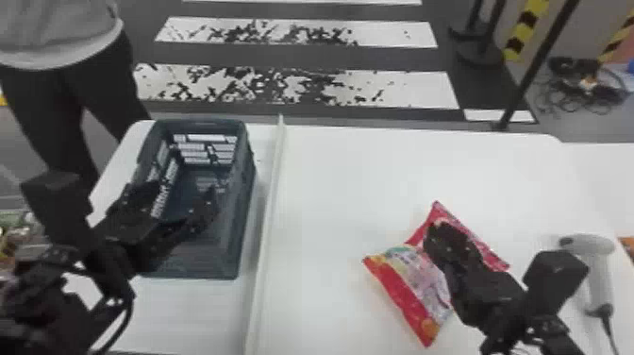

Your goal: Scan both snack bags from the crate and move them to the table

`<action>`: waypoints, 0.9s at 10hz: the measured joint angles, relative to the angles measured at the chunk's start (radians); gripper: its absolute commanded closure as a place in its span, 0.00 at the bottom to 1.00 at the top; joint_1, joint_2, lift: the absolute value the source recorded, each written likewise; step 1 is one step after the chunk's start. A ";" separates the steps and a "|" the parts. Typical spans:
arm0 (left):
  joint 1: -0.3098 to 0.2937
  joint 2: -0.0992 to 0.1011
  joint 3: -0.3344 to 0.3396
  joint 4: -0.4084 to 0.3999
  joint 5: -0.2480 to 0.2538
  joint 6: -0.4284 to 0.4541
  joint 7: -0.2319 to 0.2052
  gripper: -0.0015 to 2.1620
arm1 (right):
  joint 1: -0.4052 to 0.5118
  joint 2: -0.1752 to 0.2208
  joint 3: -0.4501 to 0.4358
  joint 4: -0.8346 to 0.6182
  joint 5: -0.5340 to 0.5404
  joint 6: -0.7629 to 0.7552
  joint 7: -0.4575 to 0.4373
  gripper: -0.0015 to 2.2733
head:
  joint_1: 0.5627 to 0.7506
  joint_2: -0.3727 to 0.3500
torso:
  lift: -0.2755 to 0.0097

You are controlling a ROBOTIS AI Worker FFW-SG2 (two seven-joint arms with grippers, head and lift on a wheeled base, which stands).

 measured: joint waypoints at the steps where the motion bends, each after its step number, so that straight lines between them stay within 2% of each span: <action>1: 0.007 0.001 0.008 -0.006 0.004 0.000 -0.001 0.03 | 0.002 0.000 0.045 -0.004 0.004 0.021 0.003 0.99 | 0.70 0.71 | 0.66; 3: 0.011 0.000 0.005 -0.010 0.005 0.000 -0.001 0.03 | 0.000 -0.001 0.129 0.014 0.044 0.031 -0.001 0.99 | 0.70 0.81 | 0.66; 5: 0.011 0.000 -0.004 -0.005 0.001 0.000 -0.001 0.03 | -0.024 -0.008 0.186 0.093 0.064 0.015 -0.004 0.99 | 0.70 0.86 | 0.66; 7: 0.011 0.000 -0.007 0.006 0.000 0.000 -0.003 0.03 | -0.045 -0.015 0.198 0.150 0.078 0.008 -0.005 0.99 | 0.70 0.87 | 0.66; 9: 0.010 0.001 -0.014 0.017 0.000 0.000 -0.006 0.03 | -0.031 -0.031 0.168 0.159 0.068 0.017 -0.006 0.99 | 0.70 0.84 | 0.66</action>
